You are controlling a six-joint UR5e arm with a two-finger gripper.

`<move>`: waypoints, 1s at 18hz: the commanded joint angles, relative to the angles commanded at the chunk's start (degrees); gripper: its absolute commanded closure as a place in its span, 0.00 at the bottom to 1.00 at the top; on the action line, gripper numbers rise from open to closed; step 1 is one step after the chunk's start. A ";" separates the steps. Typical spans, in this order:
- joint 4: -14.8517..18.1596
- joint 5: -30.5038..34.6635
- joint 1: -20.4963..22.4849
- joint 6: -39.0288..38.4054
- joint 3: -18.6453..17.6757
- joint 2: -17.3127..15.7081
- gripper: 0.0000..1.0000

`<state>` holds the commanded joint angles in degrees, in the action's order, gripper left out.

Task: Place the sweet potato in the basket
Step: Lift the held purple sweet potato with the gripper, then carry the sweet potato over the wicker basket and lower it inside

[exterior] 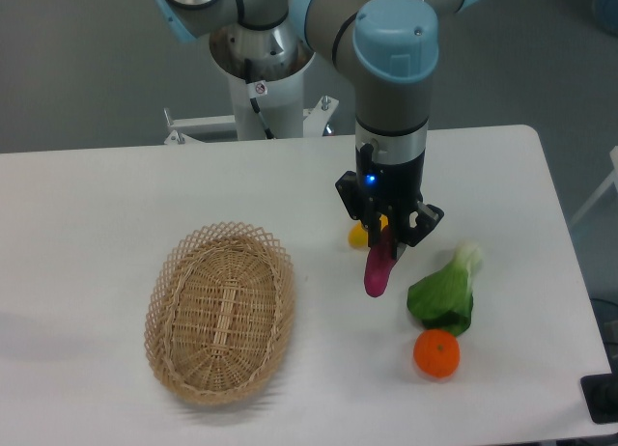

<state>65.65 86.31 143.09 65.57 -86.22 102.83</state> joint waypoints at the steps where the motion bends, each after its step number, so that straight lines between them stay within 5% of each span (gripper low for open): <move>1: -0.09 0.00 0.00 0.00 -0.44 0.00 0.88; 11: 0.00 -0.53 -1.40 -5.08 -1.85 -0.79 0.88; 18: -3.15 0.09 -7.46 -12.90 -4.48 -0.18 0.88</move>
<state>62.50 86.40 135.63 52.66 -90.70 102.65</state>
